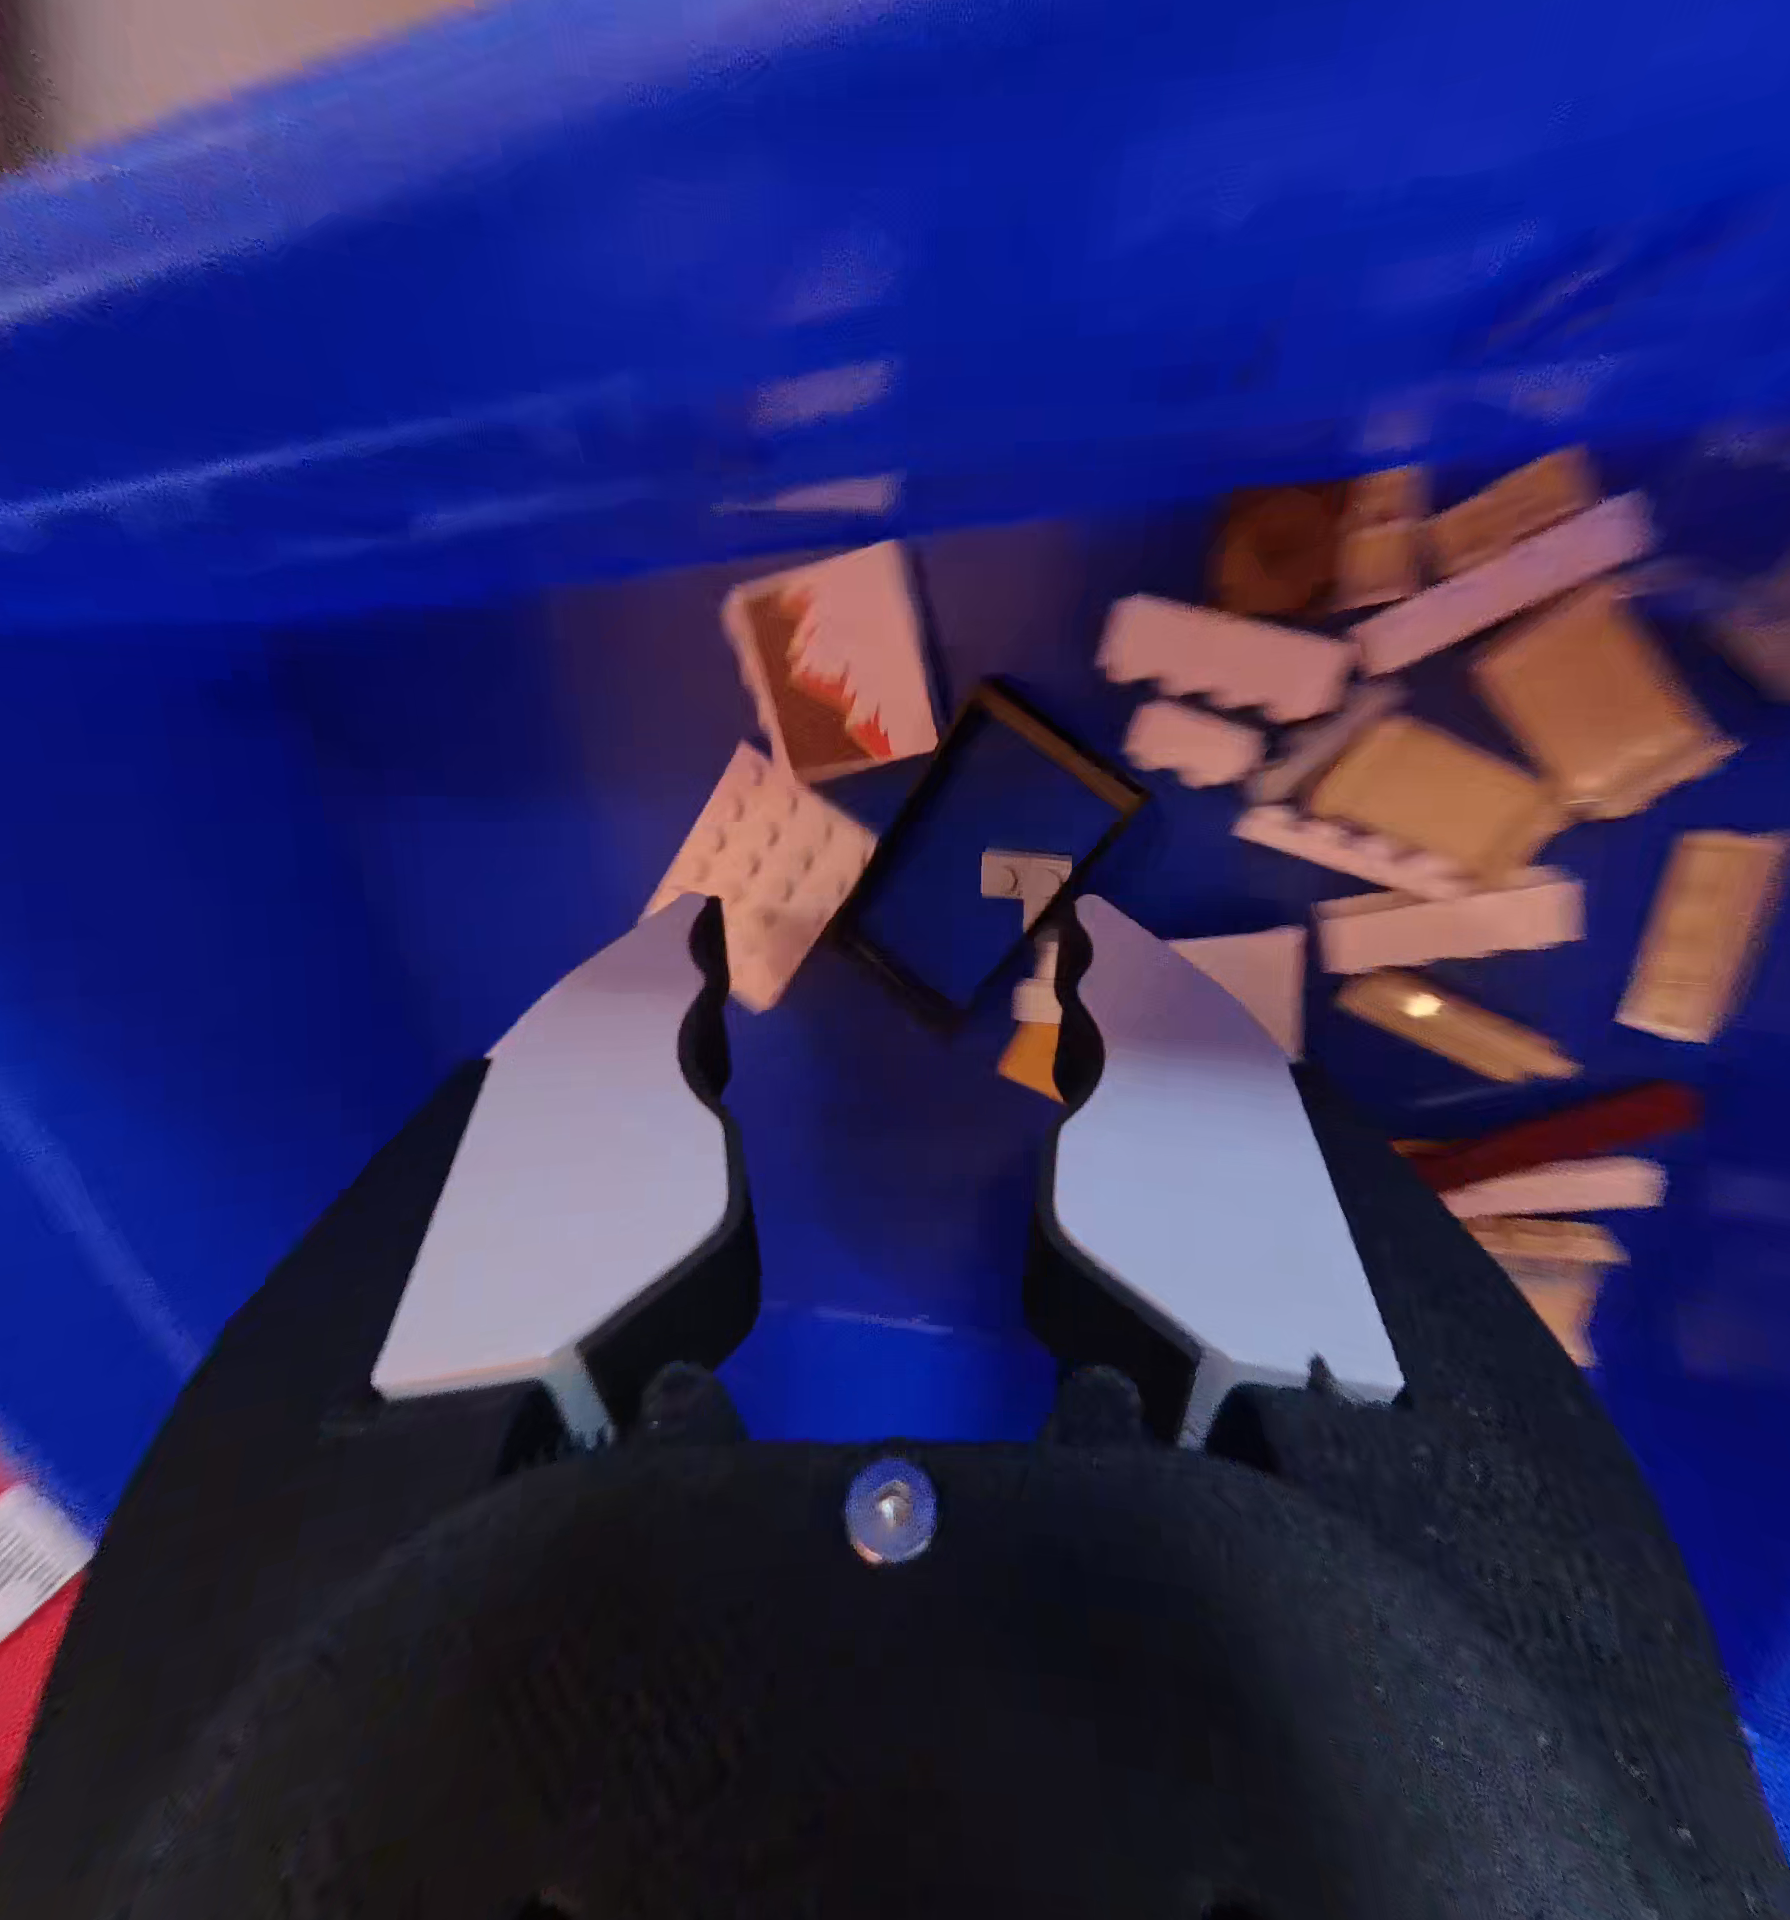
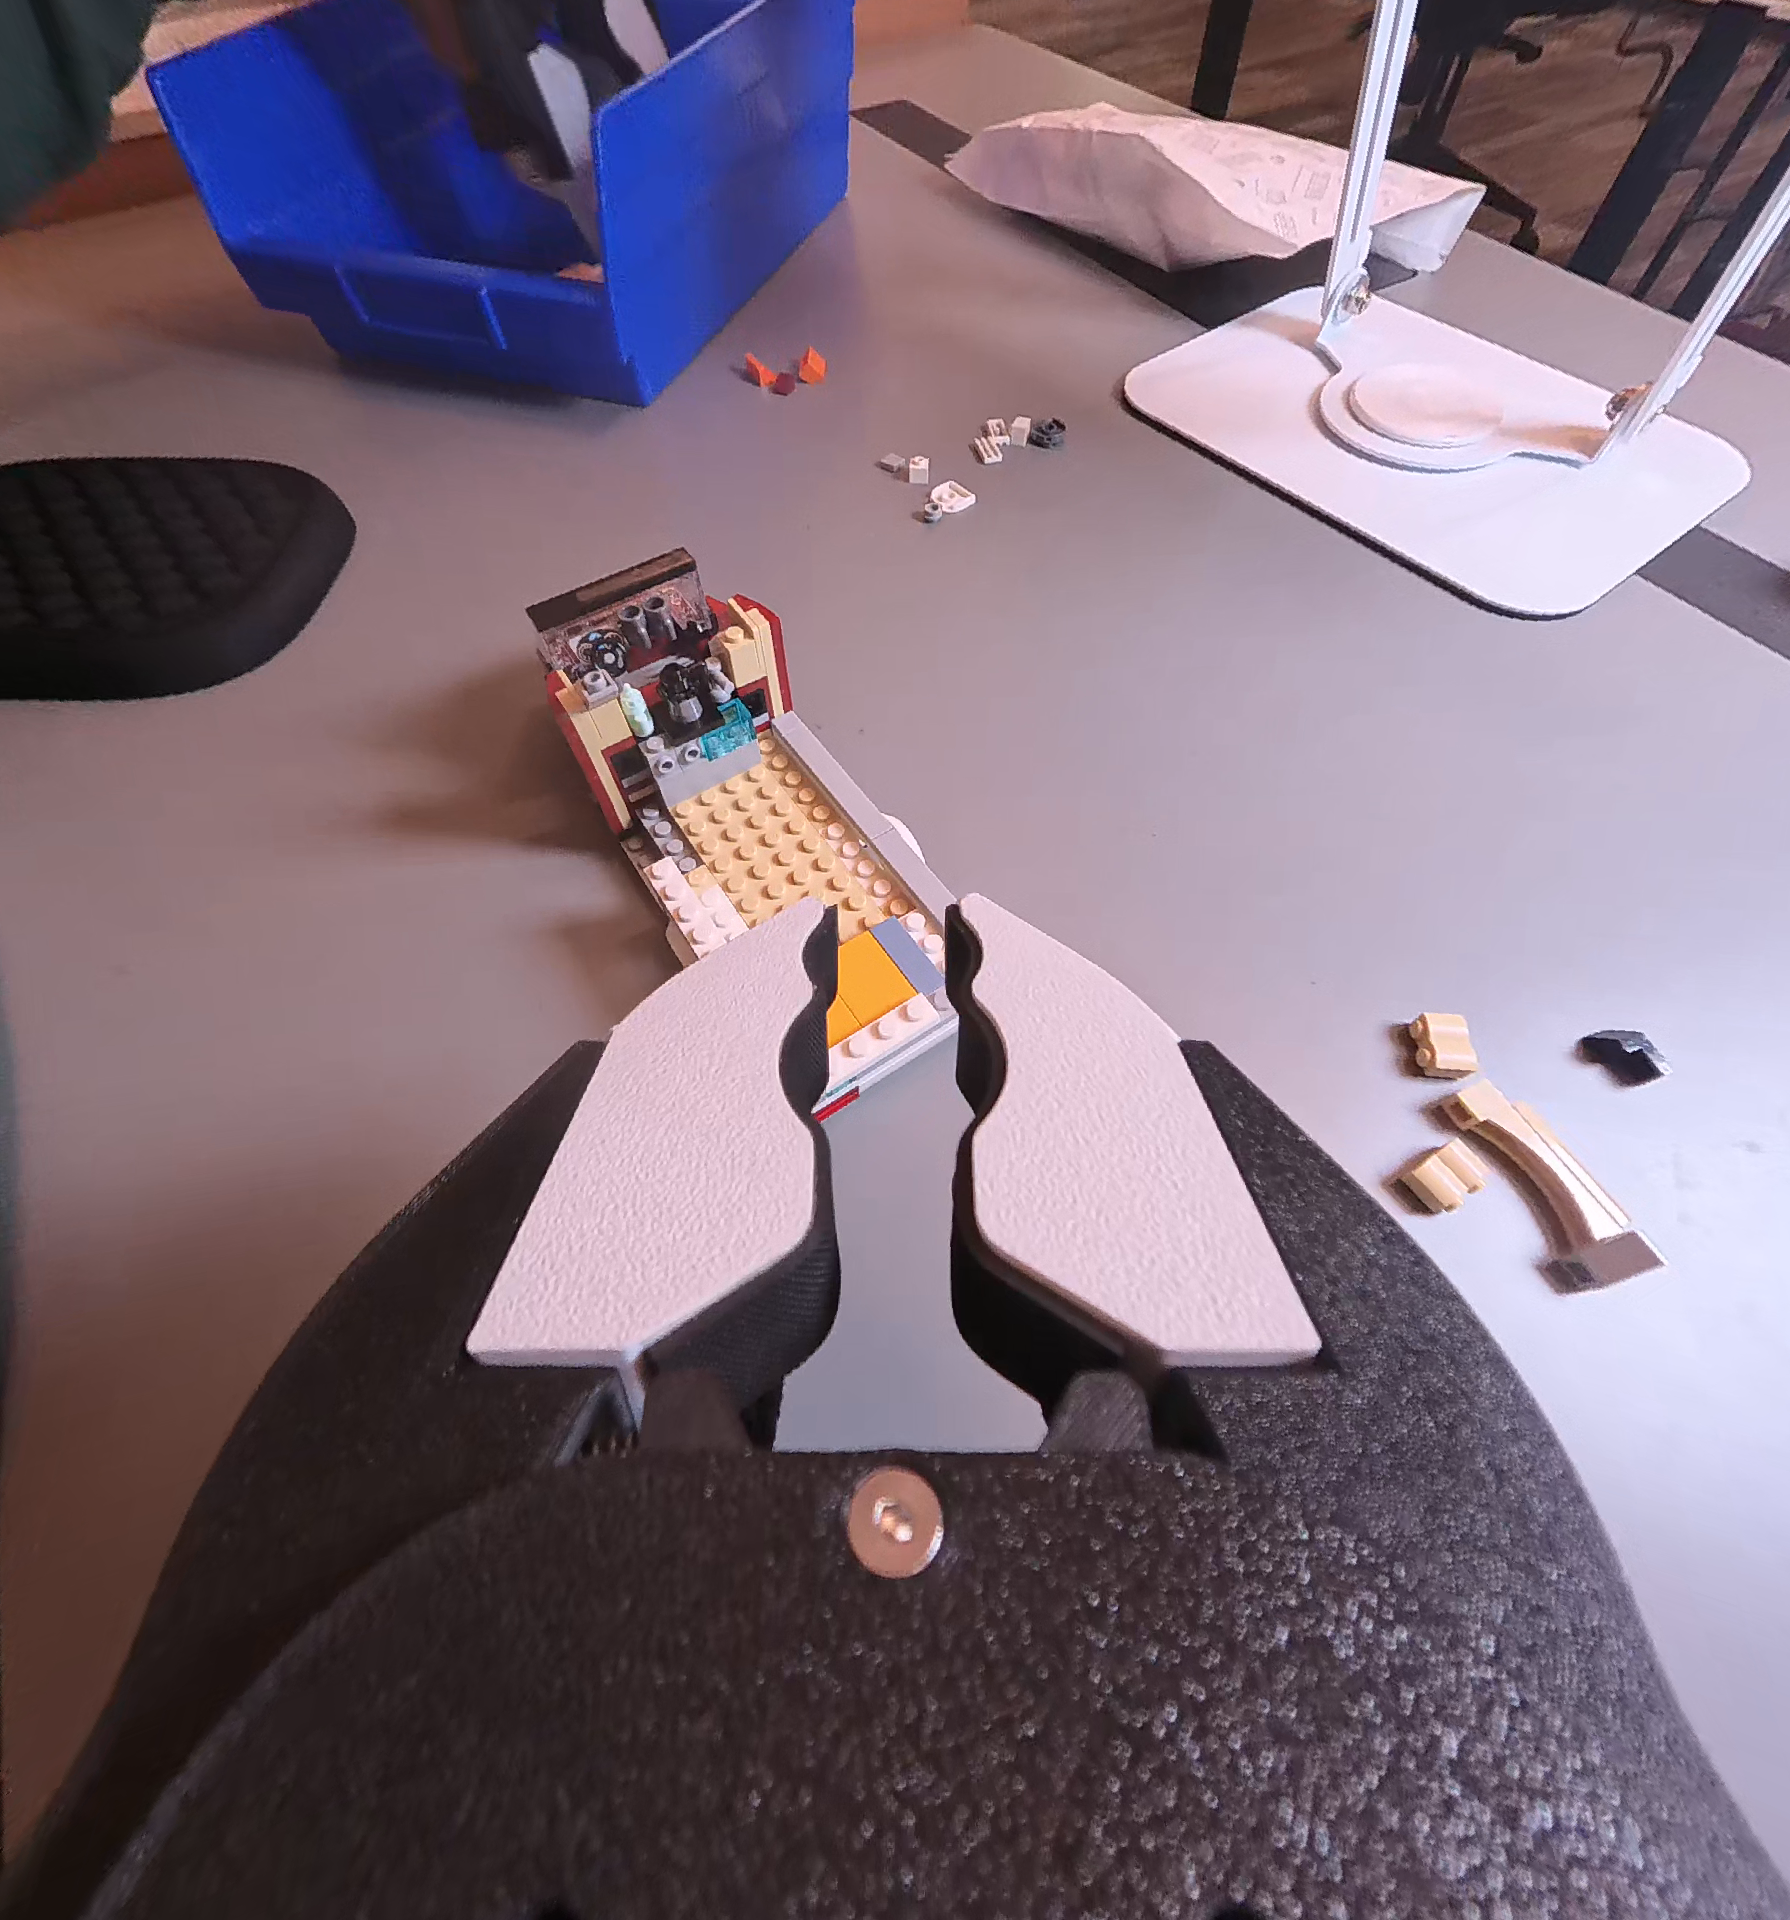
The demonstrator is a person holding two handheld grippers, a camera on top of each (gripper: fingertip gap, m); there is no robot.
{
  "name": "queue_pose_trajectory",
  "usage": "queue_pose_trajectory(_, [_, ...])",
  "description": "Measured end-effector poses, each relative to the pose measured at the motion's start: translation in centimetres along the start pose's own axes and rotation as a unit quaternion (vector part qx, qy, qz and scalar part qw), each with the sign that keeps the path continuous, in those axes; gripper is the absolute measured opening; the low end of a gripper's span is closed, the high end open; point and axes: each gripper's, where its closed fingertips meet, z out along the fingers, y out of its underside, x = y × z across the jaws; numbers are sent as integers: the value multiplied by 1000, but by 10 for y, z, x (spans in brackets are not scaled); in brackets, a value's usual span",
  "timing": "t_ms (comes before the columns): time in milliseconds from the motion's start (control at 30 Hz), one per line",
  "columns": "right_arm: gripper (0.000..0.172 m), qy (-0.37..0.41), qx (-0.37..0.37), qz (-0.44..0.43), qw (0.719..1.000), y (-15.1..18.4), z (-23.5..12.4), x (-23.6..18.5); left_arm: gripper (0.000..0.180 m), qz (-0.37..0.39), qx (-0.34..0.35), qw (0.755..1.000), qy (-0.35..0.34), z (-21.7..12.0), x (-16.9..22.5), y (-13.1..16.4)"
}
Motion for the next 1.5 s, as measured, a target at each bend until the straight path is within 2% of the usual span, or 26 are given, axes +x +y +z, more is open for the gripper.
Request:
queue_pose_trajectory(33, [20, -1, 0, 0, 1000, 0, 0, 0, 59, -4, 1, 999, -36, -3, -14, 4])
queue_pose_trajectory(133, [20, 0, 5, 1, 1000, 0, -1, 0, 54, -34, 71, 995, -57, -27, -17, -12])
queue_pose_trajectory(200, [20, -1, 9, 2, 1000, 0, -2, 0, 53, -24, 132, 991, -22, -46, 10, -32])
queue_pose_trajectory(267, [20, -2, 10, 3, 1000, 0, -3, 0, 60, -11, 154, 987, 38, -49, 46, -45])
queue_pose_trajectory(367, [20, -11, 13, 6, 1000, -1, -1, -3, 66, 3, 143, 987, 69, -26, 70, -51])
queue_pose_trajectory(500, [20, -15, 8, 1, 1000, 0, 0, -7, 68, -13, 124, 990, 72, -4, 69, -54])
queue_pose_trajectory(600, [20, -15, 4, -1, 1000, 2, 2, -8, 55, -38, 106, 993, 28, 0, 40, -46])
queue_pose_trajectory(700, [20, -15, 5, 0, 1000, 2, 2, -8, 49, -57, 55, 994, -81, -4, -5, -18])
queue_pose_trajectory(733, [20, -15, 7, 1, 1000, 2, 2, -8, 48, -67, 74, 991, -89, -12, -7, -19])
queue_pose_trajectory(800, [20, -13, 9, 4, 1000, 2, 1, -7, 47, -89, 142, 983, -75, -36, 5, -35])
queue_pose_trajectory(900, [20, -16, 9, 13, 1000, 3, 2, -4, 49, -63, 211, 975, 10, -67, 62, -56])
queue_pose_trajectory(967, [20, -20, 11, 18, 1000, 3, 3, -4, 52, -38, 208, 975, 64, -70, 102, -57])
queue_pose_trajectory(1100, [19, -23, 8, 16, 1000, 2, 6, -6, 58, 13, 162, 985, 60, -51, 134, -48])
queue_pose_trajectory(1167, [19, -19, 8, 11, 1000, 2, 5, -7, 42, 48, 136, 990, 1, -41, 123, -43])
queue_pose_trajectory(1233, [19, -13, 8, 9, 1000, 2, 4, -6, 27, 41, 153, 987, 8, -41, 121, -48])
queue_pose_trajectory(1500, [19, 0, 18, 10, 1000, 1, 0, -4, 27, 15, 156, 987, -38, -36, 87, -45])
